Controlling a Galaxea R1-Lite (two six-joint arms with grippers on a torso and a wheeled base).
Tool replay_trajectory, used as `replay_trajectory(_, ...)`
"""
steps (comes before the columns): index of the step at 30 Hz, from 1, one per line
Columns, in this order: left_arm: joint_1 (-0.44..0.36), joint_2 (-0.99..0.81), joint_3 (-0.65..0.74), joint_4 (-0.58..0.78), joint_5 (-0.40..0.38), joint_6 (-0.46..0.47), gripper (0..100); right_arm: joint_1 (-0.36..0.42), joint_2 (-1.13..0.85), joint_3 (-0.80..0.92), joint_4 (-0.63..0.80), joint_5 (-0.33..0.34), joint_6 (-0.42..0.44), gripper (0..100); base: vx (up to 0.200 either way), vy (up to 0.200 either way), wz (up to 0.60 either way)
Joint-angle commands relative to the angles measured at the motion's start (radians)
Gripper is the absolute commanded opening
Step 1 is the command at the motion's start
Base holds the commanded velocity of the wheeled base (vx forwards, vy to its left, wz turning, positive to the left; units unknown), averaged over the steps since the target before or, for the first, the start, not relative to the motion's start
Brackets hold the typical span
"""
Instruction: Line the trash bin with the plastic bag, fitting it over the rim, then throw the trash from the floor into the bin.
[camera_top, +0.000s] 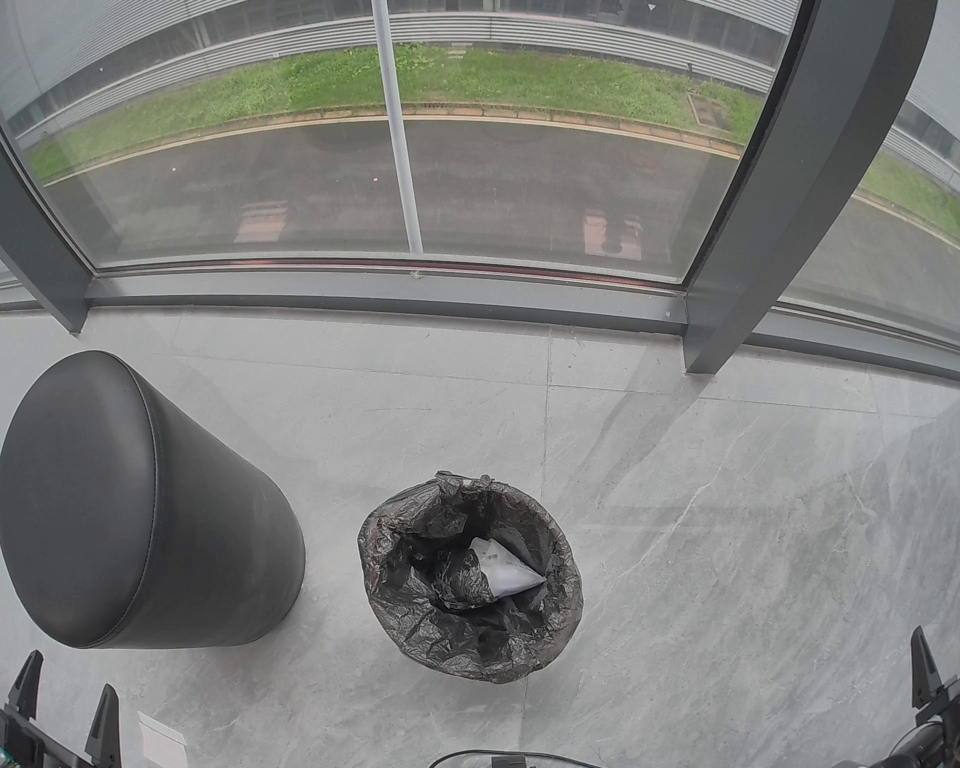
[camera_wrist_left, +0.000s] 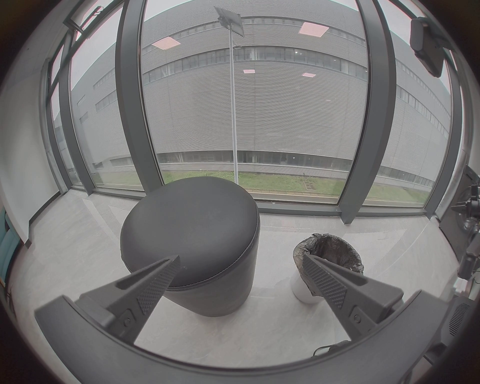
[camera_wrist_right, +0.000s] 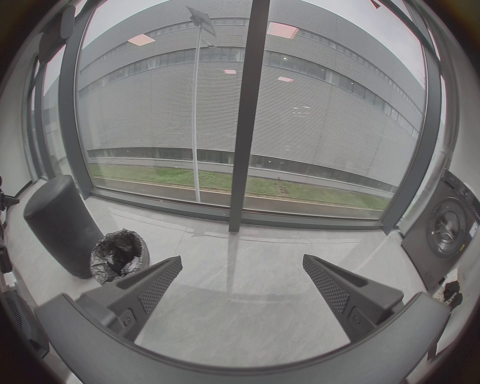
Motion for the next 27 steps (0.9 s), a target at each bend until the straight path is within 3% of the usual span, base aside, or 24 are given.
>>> replay_trajectory(1,0.0,-0.012,0.016,0.002,-0.007,0.009,100,-0.001,-0.014,0.003,-0.006,0.059,-0.001,100,0.0,0.0,0.0)
replay_trajectory(5,0.0,-0.012,0.017,-0.003,-0.008,0.009,100,-0.001,-0.014,-0.002,0.005,0.203,0.003,100,0.0,0.0,0.0)
replay_trajectory(10,0.0,-0.012,0.017,-0.005,-0.008,0.004,100,-0.001,-0.014,-0.002,0.005,0.196,-0.034,100,0.0,0.0,0.0)
replay_trajectory(14,0.0,-0.012,0.017,-0.008,-0.007,-0.005,100,0.001,-0.014,-0.002,0.004,0.102,0.011,100,0.0,0.0,0.0)
replay_trajectory(20,0.0,-0.012,0.019,-0.009,0.003,-0.016,100,0.001,-0.014,0.0,0.004,0.094,0.022,100,0.0,0.0,0.0)
replay_trajectory(22,0.0,-0.012,0.019,-0.009,0.001,-0.014,100,-0.001,-0.014,0.0,0.004,0.113,0.017,100,0.0,0.0,0.0)
replay_trajectory(26,0.0,-0.012,0.019,-0.011,0.0,-0.013,100,-0.001,-0.014,0.0,0.004,0.251,-0.097,100,0.0,0.0,0.0)
replay_trajectory(27,0.0,-0.012,0.019,-0.011,0.001,-0.014,100,-0.001,-0.014,0.0,0.004,0.254,-0.107,100,0.0,0.0,0.0)
